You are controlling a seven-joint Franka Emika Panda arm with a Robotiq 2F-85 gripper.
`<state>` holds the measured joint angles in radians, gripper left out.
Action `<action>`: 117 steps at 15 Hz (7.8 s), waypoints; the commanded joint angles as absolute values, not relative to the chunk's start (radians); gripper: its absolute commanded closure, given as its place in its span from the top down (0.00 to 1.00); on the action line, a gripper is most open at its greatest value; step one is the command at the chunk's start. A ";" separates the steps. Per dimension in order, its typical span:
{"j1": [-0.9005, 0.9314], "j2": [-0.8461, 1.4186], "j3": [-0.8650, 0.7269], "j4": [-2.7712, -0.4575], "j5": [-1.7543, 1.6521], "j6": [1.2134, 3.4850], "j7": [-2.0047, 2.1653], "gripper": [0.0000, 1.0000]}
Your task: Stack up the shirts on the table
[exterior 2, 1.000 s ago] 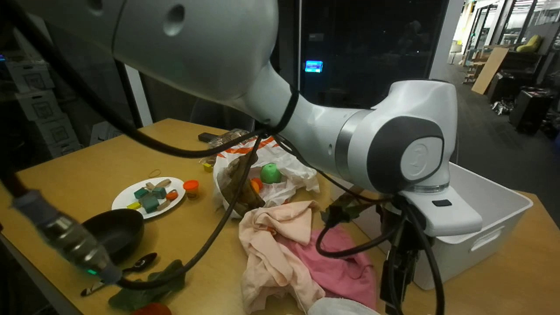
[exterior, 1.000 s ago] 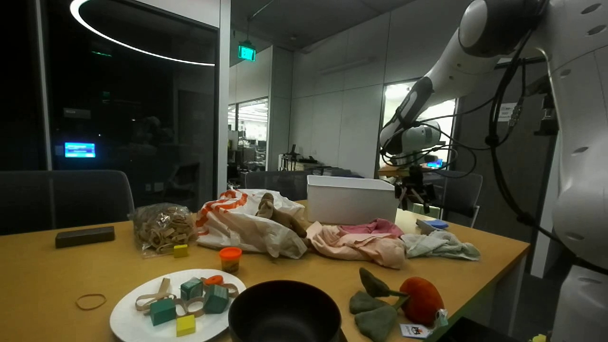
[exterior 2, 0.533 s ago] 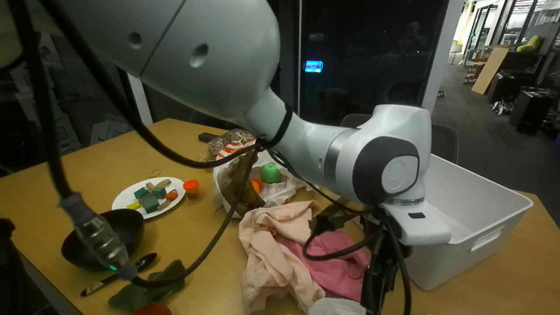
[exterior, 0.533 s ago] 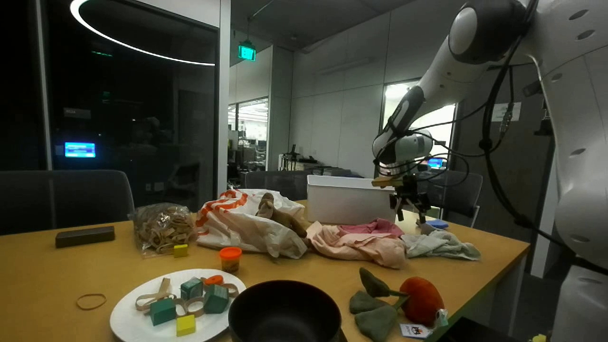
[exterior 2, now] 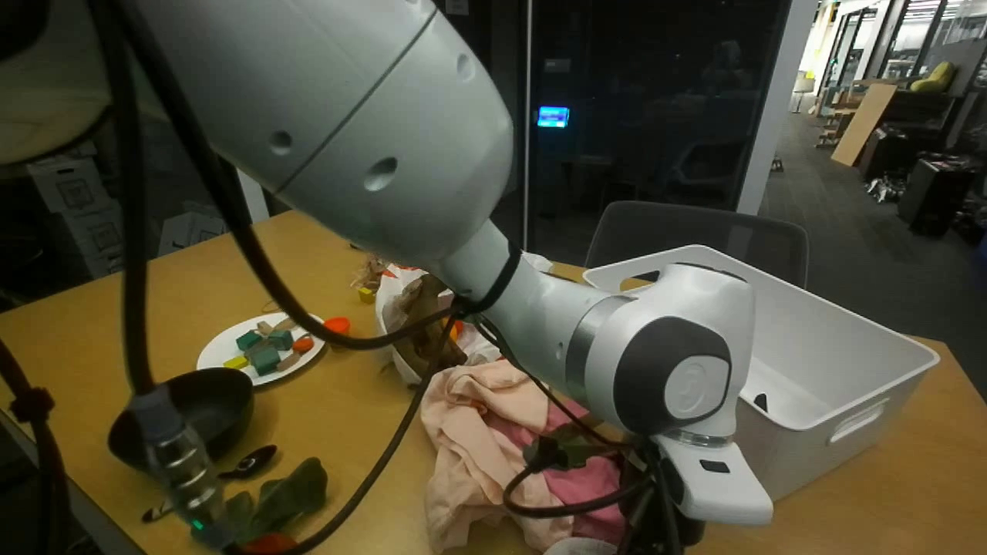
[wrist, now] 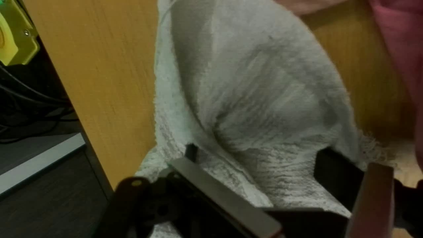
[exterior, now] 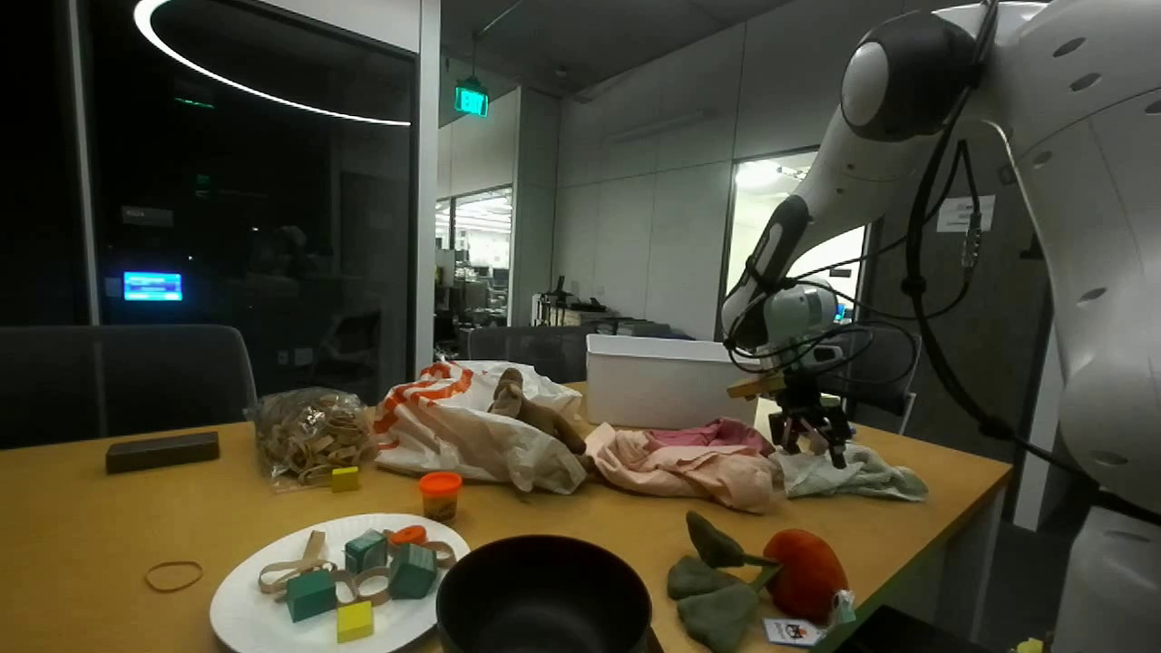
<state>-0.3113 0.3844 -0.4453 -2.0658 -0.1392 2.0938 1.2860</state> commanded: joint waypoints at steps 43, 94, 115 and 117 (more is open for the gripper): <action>-0.183 0.111 -0.246 -2.257 -0.116 2.404 0.916 0.66; -0.182 -0.109 -0.243 -2.423 0.260 2.506 0.215 0.00; -0.129 0.120 -0.129 -2.396 0.137 2.303 -0.201 0.55; -0.123 0.097 -0.134 -2.407 0.088 2.349 -0.112 0.70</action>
